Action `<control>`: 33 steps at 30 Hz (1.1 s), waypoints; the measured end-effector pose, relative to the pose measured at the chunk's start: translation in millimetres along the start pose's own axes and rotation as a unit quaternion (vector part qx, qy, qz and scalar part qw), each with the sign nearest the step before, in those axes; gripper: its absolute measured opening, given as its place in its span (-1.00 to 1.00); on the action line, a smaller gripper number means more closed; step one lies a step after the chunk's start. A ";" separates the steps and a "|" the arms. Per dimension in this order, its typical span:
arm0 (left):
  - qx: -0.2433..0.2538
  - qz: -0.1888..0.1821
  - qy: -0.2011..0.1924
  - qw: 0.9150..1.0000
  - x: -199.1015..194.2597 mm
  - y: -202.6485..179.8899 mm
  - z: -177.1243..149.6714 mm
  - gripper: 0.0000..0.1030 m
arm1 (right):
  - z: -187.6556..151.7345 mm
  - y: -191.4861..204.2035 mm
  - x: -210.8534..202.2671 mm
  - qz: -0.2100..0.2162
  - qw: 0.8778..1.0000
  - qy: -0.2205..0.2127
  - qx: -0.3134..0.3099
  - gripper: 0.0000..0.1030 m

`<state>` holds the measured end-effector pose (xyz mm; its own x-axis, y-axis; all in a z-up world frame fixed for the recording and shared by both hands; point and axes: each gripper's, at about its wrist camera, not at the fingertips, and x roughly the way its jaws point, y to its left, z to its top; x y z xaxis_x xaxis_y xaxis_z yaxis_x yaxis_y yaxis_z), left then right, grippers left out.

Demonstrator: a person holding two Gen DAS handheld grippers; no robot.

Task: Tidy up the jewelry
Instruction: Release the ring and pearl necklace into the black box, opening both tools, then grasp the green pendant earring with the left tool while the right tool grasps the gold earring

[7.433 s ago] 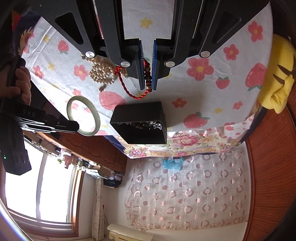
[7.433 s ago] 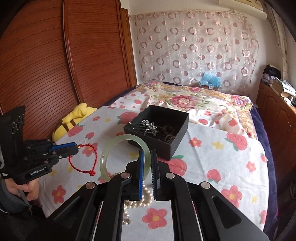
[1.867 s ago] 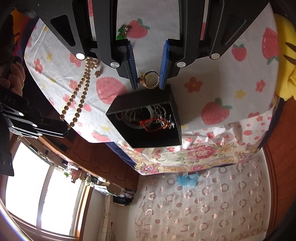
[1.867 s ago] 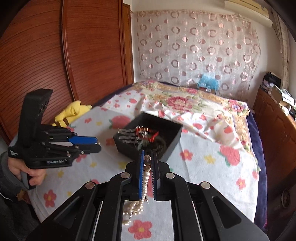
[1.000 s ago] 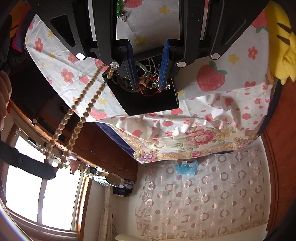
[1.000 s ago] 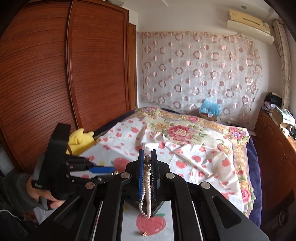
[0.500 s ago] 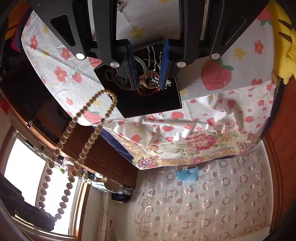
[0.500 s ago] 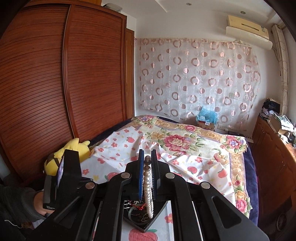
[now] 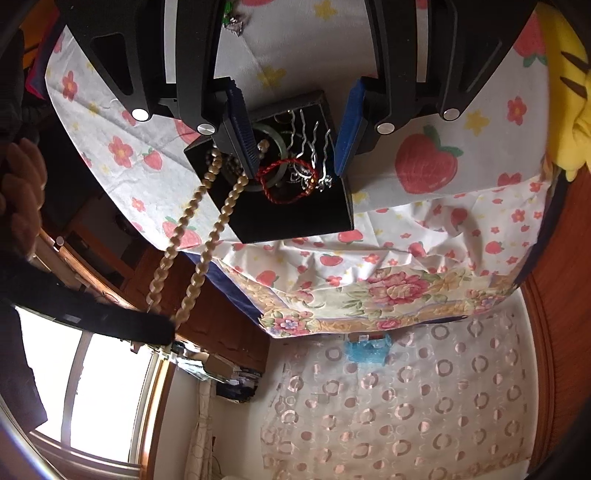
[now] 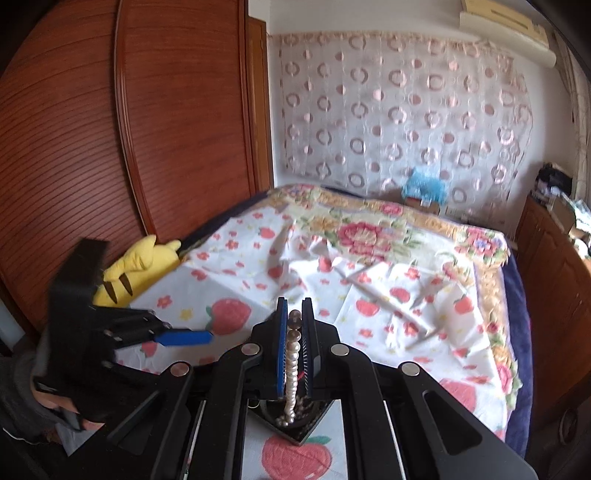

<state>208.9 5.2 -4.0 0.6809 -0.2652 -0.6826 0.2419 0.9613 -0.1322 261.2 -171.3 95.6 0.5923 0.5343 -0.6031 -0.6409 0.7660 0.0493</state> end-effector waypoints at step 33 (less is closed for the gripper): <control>0.006 0.003 0.106 0.994 6.0 -7.5 -100.9 0.39 | -182.7 4.1 18.5 -0.034 0.992 0.118 0.029 -0.51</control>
<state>141.5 4.1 -79.6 0.5213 -0.2371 -0.8198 0.2482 0.9612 -0.1202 180.3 -223.6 -60.9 0.4977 0.3869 -0.7763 -0.5699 0.8205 0.0436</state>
